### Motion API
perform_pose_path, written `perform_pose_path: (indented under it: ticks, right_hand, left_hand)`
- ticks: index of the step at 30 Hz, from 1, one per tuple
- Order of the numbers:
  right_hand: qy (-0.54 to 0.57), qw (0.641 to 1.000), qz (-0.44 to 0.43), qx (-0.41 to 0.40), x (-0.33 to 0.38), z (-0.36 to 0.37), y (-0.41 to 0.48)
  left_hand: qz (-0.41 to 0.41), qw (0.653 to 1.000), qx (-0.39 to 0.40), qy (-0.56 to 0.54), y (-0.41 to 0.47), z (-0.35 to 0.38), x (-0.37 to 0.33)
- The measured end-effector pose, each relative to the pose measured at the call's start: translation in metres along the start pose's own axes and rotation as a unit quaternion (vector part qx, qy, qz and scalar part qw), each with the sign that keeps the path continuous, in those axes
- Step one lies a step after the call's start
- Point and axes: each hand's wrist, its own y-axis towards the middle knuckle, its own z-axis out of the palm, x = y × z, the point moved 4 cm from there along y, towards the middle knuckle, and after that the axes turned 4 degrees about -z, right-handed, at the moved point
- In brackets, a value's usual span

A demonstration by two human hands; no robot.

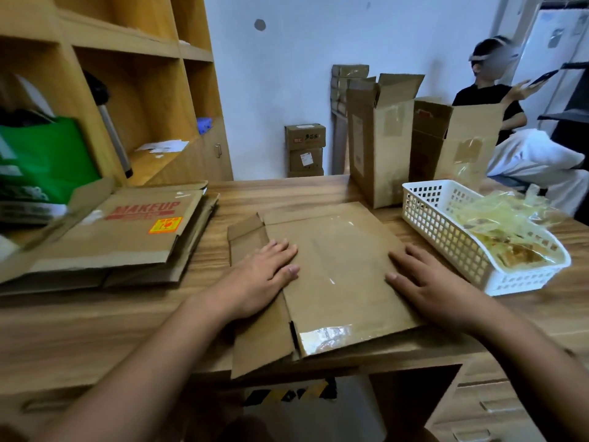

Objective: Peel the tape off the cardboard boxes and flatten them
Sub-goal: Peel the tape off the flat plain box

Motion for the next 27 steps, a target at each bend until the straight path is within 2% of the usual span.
perform_pose_path:
  ticks: [4, 10, 13, 16, 21, 24, 27]
  right_hand:
    - [-0.043, 0.999, 0.009, 0.022, -0.005, 0.011, 0.002]
    - [-0.18, 0.983, 0.007, 0.025, -0.004, 0.026, 0.002]
    - [-0.17, 0.985, 0.006, 0.024, -0.002, 0.026, 0.001]
    - [-0.099, 0.995, 0.015, 0.001, -0.003, 0.02, -0.004]
    - [-0.033, 0.998, 0.059, -0.009, -0.006, 0.012, -0.01]
    - [-0.019, 0.996, 0.086, -0.01, -0.003, 0.01, -0.012]
    - [-0.028, 0.994, 0.095, -0.037, 0.002, 0.008, -0.015]
  left_hand:
    - [-0.006, 0.999, 0.017, 0.042, 0.001, 0.013, 0.006]
    - [-0.01, 0.996, 0.015, 0.085, -0.002, 0.017, 0.004]
    - [-0.026, 0.996, 0.007, 0.083, -0.006, 0.014, 0.002]
    - [-0.093, 0.992, -0.051, 0.073, -0.016, 0.004, 0.006]
    - [-0.19, 0.979, -0.06, -0.049, -0.054, -0.003, 0.011]
    - [-0.207, 0.972, -0.05, -0.097, -0.075, 0.003, 0.006]
    - [-0.179, 0.965, -0.07, -0.176, -0.082, 0.008, -0.004]
